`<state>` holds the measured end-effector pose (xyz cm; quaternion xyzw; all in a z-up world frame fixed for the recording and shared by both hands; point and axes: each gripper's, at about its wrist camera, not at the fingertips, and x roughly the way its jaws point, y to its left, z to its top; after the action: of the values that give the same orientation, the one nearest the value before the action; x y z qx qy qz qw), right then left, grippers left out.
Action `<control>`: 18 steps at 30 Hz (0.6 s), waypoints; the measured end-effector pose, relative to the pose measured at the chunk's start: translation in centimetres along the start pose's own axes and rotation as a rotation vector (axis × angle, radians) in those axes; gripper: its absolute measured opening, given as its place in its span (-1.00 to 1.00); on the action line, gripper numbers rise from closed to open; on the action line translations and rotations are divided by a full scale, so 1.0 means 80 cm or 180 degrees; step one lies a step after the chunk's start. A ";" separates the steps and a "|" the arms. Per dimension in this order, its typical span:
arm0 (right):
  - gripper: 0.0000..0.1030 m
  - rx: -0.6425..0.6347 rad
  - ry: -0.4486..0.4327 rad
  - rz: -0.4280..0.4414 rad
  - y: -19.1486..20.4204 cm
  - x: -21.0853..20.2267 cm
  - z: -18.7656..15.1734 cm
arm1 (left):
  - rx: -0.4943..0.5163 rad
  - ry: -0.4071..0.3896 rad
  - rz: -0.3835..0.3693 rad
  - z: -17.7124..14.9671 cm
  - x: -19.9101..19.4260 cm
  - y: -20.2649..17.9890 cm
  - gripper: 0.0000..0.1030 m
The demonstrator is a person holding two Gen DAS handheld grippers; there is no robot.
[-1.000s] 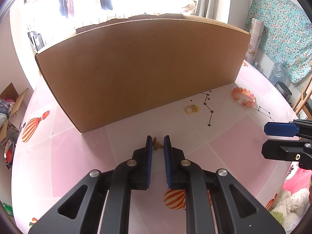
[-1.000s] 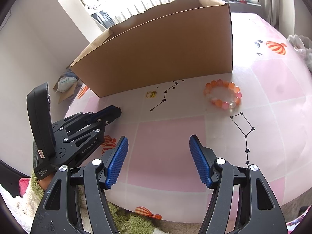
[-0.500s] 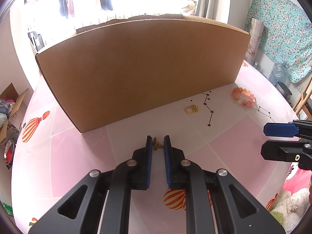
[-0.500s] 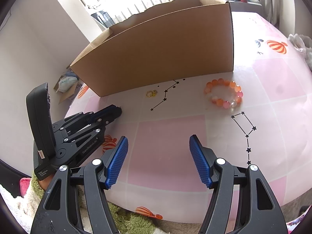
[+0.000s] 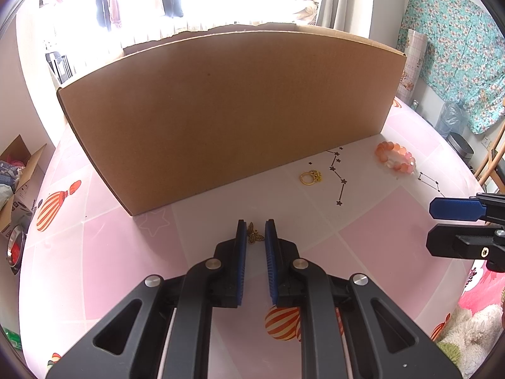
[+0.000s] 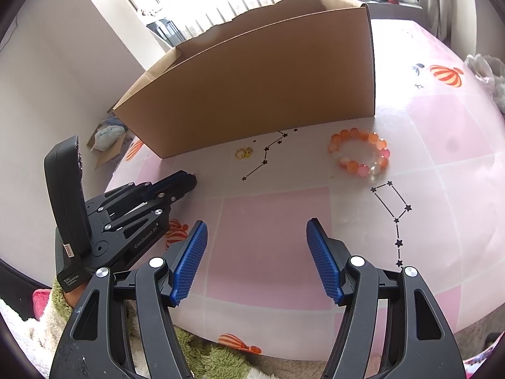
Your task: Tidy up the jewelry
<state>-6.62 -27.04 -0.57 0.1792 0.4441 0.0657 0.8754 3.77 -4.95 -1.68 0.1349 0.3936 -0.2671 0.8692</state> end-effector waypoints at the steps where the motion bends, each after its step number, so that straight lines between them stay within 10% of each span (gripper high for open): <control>1: 0.21 0.0002 0.0001 0.0006 -0.001 0.000 0.000 | -0.0001 0.0000 0.0000 0.000 0.000 0.000 -0.77; 18: 0.21 -0.0135 -0.0223 0.0071 0.001 -0.015 0.018 | -0.0110 -0.0012 0.0043 0.001 0.003 0.010 -0.77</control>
<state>-6.18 -27.69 1.13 0.1678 0.4097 0.0786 0.8932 4.42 -4.38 -1.82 0.1219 0.3955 -0.2546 0.8740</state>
